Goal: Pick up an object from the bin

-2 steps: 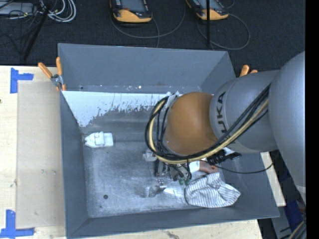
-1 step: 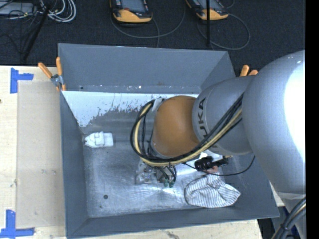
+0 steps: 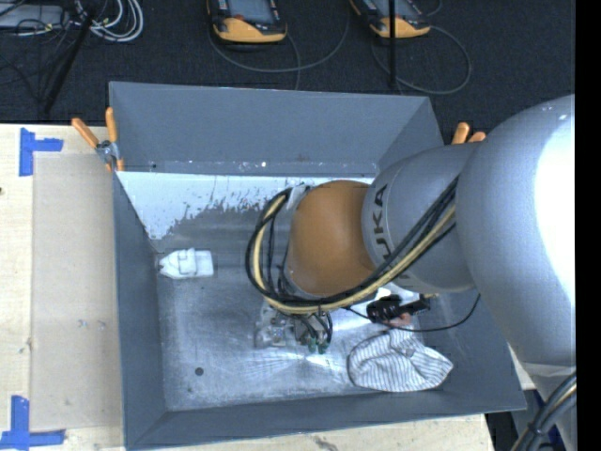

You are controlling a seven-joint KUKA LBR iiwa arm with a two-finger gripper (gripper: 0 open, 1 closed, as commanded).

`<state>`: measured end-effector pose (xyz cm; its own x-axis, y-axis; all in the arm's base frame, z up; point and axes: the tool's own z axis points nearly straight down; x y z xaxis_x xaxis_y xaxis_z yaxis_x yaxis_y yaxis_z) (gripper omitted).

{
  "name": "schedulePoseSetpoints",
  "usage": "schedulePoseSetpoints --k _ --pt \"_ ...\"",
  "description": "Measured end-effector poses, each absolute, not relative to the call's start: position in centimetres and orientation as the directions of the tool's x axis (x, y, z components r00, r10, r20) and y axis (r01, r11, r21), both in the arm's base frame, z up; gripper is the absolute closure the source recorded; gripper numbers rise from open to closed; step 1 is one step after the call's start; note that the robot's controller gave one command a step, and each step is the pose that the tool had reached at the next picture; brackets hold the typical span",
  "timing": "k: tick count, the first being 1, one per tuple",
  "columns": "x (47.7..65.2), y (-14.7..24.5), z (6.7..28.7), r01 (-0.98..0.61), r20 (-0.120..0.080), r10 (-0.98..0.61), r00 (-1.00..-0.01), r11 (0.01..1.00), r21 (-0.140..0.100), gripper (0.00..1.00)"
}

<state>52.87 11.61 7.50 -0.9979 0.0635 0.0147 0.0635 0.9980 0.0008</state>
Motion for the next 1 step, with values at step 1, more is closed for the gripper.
schedulePoseSetpoints --k 1 --pt "54.33 10.86 26.52 0.101 0.003 0.101 -0.995 0.995 0.000 1.00"
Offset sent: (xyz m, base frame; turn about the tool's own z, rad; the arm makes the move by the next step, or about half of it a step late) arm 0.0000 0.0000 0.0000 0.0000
